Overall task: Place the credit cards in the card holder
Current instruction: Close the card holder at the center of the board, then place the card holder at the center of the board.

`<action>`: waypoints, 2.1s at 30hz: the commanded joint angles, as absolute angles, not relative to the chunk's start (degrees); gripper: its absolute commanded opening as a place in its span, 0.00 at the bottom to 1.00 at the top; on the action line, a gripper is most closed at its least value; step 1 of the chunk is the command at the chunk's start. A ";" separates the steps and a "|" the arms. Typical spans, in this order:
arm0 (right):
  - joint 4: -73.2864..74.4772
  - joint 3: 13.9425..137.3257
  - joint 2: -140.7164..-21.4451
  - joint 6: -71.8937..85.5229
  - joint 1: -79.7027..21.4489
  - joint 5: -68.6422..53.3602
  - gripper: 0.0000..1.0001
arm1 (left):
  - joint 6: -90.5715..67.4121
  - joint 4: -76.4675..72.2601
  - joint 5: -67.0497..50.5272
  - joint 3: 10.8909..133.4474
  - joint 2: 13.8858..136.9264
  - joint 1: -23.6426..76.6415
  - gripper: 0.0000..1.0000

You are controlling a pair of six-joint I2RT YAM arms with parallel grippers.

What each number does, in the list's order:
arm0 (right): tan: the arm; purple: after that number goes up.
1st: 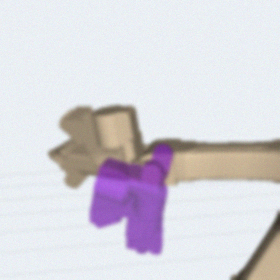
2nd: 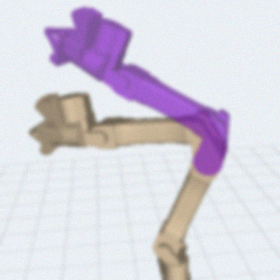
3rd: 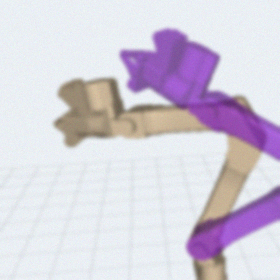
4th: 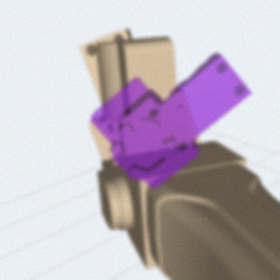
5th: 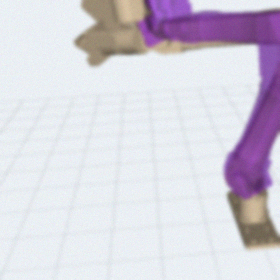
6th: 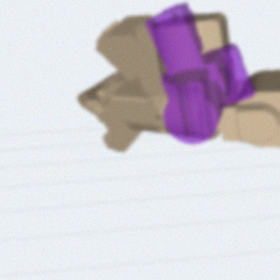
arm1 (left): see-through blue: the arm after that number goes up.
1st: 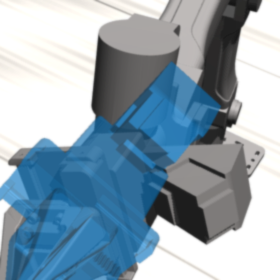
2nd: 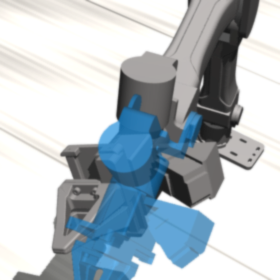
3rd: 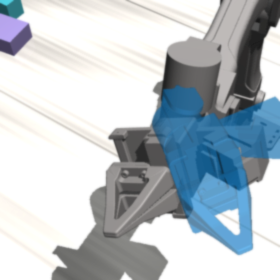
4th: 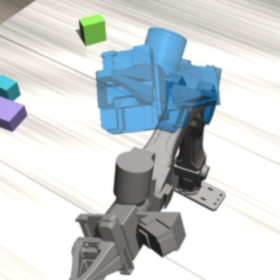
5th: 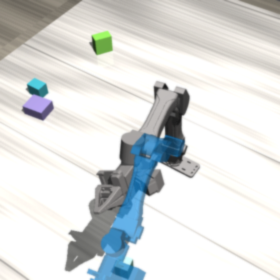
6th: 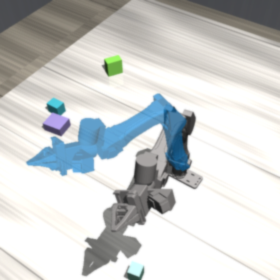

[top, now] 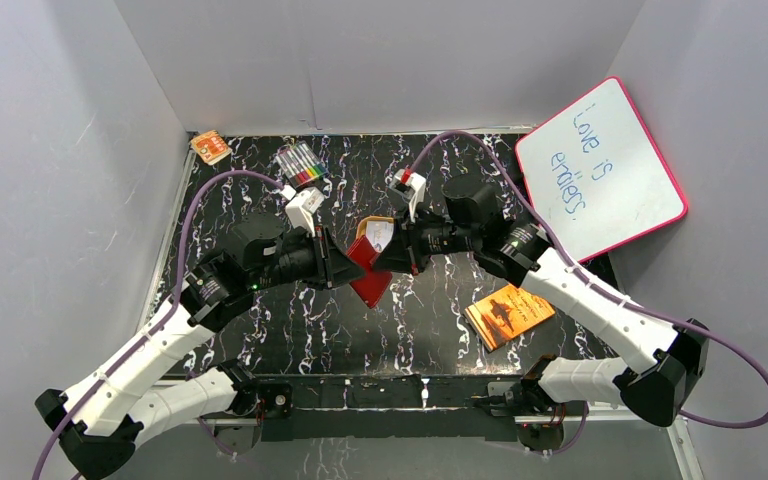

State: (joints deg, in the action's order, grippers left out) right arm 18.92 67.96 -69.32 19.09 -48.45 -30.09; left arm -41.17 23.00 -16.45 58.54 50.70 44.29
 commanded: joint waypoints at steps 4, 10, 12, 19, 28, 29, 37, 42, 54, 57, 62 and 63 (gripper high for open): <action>16.54 68.86 -71.72 17.91 -50.80 -28.70 0.00 | -43.08 7.23 -29.32 61.37 48.94 46.15 0.00; 19.02 68.78 -65.62 17.50 -50.74 -30.04 0.28 | -40.00 16.26 -18.46 59.67 46.48 46.19 0.00; 22.49 70.59 -63.83 16.43 -50.79 -30.62 0.43 | -39.99 17.60 -16.21 58.33 44.88 46.15 0.00; 31.94 75.12 -57.52 12.65 -50.78 -25.91 0.66 | -39.80 19.33 -15.98 54.99 38.38 46.22 0.00; 10.50 64.48 -55.43 26.74 -50.78 -35.96 0.74 | -37.21 13.22 -23.27 52.21 28.44 46.19 0.00; 7.15 63.57 -55.72 28.99 -50.80 -37.29 0.75 | -37.10 12.56 -23.67 52.27 28.21 46.20 0.00; -9.82 58.73 -58.28 40.32 -50.78 -43.93 0.79 | -36.65 11.16 -25.16 53.16 29.38 46.17 0.00; -11.54 57.88 -59.20 42.53 -50.78 -45.13 0.70 | -36.65 10.18 -25.12 52.87 29.62 46.17 0.00; -10.94 58.28 -63.22 43.29 -52.80 -46.00 0.30 | -36.30 9.13 -24.61 52.96 30.55 46.22 0.00; -10.10 58.18 -63.33 42.29 -52.95 -45.61 0.05 | -36.05 9.93 -23.21 52.57 30.39 46.21 0.00; -0.92 59.40 -61.47 36.21 -52.95 -34.79 0.00 | -35.84 19.85 -9.31 53.95 29.62 46.21 0.67; 1.50 59.28 -60.97 35.28 -52.96 -31.75 0.00 | -36.27 22.79 -4.28 54.44 29.08 46.21 0.75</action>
